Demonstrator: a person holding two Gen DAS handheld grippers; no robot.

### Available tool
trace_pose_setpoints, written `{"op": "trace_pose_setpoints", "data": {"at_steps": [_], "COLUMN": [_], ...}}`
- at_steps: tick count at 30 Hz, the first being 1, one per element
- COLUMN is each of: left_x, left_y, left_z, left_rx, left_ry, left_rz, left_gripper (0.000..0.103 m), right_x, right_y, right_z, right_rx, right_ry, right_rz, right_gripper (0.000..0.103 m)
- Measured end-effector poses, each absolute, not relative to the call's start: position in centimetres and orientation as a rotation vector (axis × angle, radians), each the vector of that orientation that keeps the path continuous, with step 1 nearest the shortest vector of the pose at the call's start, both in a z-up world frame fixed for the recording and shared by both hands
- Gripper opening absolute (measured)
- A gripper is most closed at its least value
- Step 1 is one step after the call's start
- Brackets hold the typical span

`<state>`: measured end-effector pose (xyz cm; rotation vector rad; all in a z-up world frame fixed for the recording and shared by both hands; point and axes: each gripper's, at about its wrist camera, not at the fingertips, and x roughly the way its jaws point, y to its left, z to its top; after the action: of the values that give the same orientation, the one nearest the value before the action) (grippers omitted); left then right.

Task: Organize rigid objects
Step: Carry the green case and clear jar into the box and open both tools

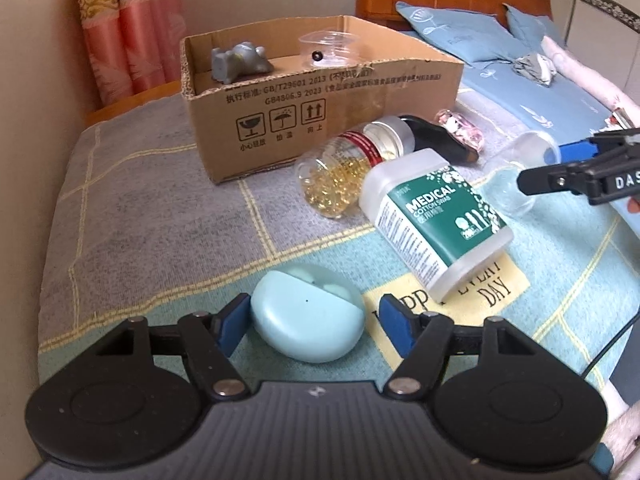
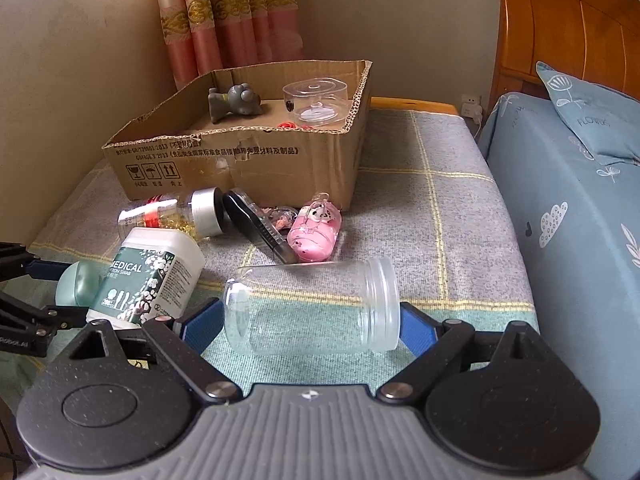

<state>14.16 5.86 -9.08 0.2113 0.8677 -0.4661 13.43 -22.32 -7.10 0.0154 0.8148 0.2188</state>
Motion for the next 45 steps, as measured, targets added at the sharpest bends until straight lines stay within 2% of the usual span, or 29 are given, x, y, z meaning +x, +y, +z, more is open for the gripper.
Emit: {"op": "trace_pose_setpoints", "data": {"at_steps": [3, 7, 13, 15, 35, 45], "left_x": [14.3, 14.4, 14.7, 14.8, 14.8, 16.9], "left_y": [6.0, 6.0, 5.7, 5.7, 5.1, 4.1], "left_z": [-9.1, -8.9, -8.8, -8.7, -5.4, -1.2], "left_rx": [0.208, 0.205, 0.204, 0.205, 0.247, 0.246], "left_ry": [0.862, 0.862, 0.887, 0.901, 0.885, 0.829], "left_rz": [-0.469, -0.467, -0.448, -0.437, -0.396, -0.396], "left_gripper": [0.069, 0.06, 0.06, 0.06, 0.059, 0.06], "right_x": [13.6, 13.7, 13.9, 13.9, 13.1, 14.9], "right_y": [-22.3, -22.1, -21.3, -21.0, -20.1, -19.6], "right_z": [-7.2, -7.2, -7.3, -7.3, -4.0, -0.1], "right_rx": [0.021, 0.022, -0.002, -0.02, -0.209, -0.205], "right_ry": [0.815, 0.821, 0.827, 0.837, 0.812, 0.707], "right_rz": [0.215, 0.203, 0.192, 0.178, 0.326, 0.419], "right_gripper": [0.095, 0.096, 0.099, 0.094, 0.094, 0.094]}}
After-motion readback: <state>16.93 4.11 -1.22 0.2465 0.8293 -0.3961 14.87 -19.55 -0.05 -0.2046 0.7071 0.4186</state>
